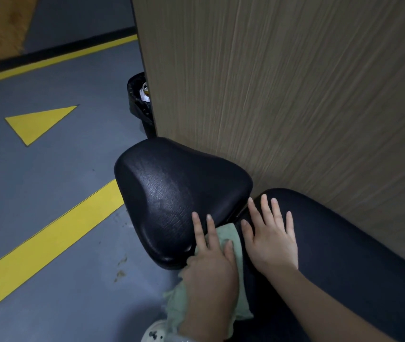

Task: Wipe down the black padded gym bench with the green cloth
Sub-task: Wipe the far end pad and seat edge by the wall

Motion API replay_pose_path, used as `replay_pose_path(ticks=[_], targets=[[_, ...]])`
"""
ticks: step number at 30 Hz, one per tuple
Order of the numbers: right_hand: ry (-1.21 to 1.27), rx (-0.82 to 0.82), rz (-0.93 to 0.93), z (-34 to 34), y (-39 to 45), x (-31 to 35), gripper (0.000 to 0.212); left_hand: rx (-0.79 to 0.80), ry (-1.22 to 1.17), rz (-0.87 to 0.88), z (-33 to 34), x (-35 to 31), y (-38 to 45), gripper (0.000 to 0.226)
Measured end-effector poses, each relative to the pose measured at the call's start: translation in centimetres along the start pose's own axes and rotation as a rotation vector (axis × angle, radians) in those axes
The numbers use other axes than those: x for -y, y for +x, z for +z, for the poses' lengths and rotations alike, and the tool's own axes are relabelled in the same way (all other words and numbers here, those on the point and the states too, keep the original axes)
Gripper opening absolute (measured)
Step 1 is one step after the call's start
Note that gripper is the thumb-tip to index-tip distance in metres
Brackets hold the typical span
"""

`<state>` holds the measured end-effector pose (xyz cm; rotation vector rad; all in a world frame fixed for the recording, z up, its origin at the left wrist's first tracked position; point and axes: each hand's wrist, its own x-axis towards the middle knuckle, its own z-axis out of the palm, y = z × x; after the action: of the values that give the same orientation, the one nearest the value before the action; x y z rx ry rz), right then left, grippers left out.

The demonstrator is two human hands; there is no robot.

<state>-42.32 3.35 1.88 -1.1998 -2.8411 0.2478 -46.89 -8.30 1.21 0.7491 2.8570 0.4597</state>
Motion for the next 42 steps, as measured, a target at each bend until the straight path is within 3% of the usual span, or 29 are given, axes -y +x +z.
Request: replay_pose_path(ticks=[8,15,20,24,28,33,37,42], targets=[[-0.026,0.003,0.035,0.0,-1.0,0.4,0.075,-0.002,-0.070,0.128,0.1,2.3,-2.9,0.063],[-0.019,0.019,0.071,-0.1,-3.8,-0.1,0.075,0.129,-0.045,0.061,-0.6,0.9,-0.3,0.076],[-0.011,-0.028,0.089,0.1,-4.8,-0.2,0.067,-0.064,-0.058,0.174,-0.1,2.7,-2.7,0.063],[-0.038,-0.057,0.092,0.6,-4.7,-0.4,0.061,-0.048,-0.093,0.201,-0.2,3.7,-5.3,0.061],[-0.038,-0.052,0.086,0.8,-4.6,-0.3,0.062,-0.066,-0.027,0.246,-0.1,2.5,-2.7,0.062],[-0.033,-0.067,0.087,0.7,-4.5,-0.4,0.063,-0.074,-0.040,0.158,0.3,0.2,0.1,0.063],[-0.019,-0.069,0.092,0.7,-4.4,-0.3,0.061,-0.062,-0.048,0.289,0.0,2.9,-2.2,0.061],[-0.027,-0.063,0.086,0.9,-4.4,-0.5,0.059,-0.092,-0.105,0.246,0.4,4.2,-4.9,0.061]])
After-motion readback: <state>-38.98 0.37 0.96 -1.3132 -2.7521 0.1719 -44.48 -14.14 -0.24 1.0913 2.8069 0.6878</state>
